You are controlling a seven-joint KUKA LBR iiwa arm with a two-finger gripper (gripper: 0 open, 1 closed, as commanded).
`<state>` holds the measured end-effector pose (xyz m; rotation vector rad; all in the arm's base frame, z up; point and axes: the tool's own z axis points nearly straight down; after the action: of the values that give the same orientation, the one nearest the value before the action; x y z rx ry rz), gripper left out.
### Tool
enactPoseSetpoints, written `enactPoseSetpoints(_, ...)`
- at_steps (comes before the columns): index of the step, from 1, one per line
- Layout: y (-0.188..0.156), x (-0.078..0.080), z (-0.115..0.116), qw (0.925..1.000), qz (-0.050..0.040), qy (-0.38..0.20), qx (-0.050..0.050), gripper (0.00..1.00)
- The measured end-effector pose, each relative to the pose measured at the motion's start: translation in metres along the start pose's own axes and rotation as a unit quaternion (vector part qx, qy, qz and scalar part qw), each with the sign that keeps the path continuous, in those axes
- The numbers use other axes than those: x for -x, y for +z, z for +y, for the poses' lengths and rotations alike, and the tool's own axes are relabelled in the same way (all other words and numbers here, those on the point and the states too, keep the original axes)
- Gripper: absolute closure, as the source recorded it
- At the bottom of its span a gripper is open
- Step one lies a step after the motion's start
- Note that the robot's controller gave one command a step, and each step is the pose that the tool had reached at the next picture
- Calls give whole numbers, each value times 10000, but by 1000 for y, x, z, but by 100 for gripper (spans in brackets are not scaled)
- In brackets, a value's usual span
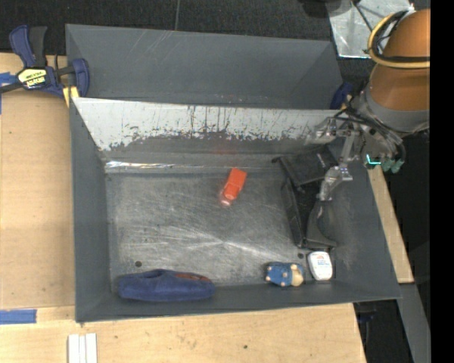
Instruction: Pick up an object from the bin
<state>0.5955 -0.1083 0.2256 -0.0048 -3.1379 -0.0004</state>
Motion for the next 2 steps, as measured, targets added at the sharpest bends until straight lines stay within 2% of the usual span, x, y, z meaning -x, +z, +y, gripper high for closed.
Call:
enactPoseSetpoints(1,2,5,0,8927,-46,-4507,-25,0)
enactPoseSetpoints(2,106,-8,17,9075,-58,-4199,-55,0)
